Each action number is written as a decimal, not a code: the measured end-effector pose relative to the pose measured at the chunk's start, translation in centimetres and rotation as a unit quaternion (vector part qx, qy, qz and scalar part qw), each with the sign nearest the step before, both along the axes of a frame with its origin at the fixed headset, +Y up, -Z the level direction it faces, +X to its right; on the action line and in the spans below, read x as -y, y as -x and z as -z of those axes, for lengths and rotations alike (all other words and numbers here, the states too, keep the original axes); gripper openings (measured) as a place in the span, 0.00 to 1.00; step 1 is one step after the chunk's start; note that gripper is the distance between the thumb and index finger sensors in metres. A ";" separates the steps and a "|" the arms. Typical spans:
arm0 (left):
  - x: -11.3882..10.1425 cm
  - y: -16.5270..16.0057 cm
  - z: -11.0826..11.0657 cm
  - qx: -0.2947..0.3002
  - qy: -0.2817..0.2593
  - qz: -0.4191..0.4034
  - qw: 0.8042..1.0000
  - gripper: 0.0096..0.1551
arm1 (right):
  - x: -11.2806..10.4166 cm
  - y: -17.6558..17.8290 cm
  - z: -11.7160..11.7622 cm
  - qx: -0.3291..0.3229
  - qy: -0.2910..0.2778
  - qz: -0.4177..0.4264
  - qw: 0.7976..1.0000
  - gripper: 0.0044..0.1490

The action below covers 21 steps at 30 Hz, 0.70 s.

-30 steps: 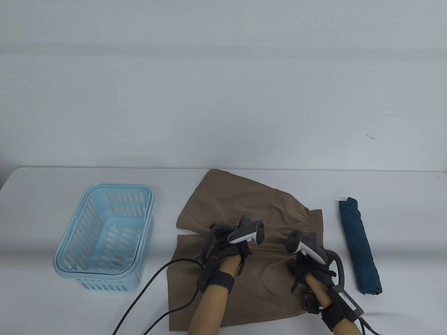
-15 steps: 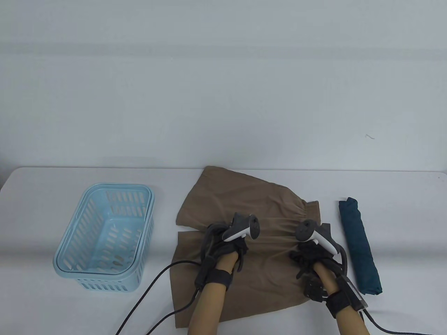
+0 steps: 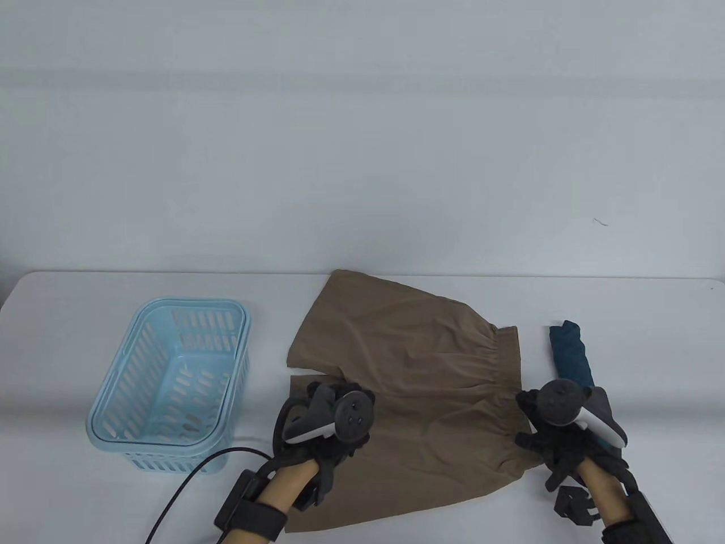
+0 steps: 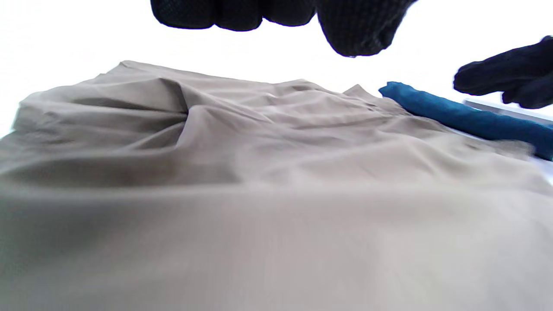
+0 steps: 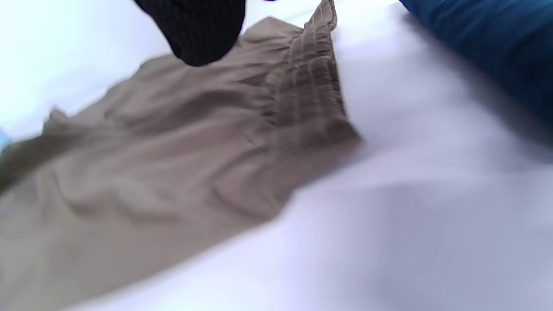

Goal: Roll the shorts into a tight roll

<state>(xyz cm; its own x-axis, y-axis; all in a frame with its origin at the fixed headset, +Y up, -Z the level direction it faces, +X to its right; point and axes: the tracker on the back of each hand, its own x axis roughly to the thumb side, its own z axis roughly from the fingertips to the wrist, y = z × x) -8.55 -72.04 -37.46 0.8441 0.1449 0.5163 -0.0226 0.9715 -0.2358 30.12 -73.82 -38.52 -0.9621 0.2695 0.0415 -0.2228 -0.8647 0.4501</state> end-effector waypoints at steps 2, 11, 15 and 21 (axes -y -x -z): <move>0.1 1.0 -2.0 0.019 0.015 0.027 0.999 0.43 | 0.5 0.0 -0.9 -0.023 0.005 -0.051 0.998 0.50; 3.8 2.5 -6.6 0.046 0.106 0.120 0.986 0.52 | 3.1 1.6 -2.0 -0.054 0.015 -0.137 0.989 0.49; 6.1 2.5 -6.8 0.050 0.154 0.158 0.974 0.62 | 3.7 1.8 -1.9 -0.052 0.014 -0.147 0.988 0.48; 6.8 2.4 -6.8 0.048 0.180 0.175 0.967 0.60 | 3.8 1.3 -1.7 -0.038 -0.024 -0.127 0.991 0.43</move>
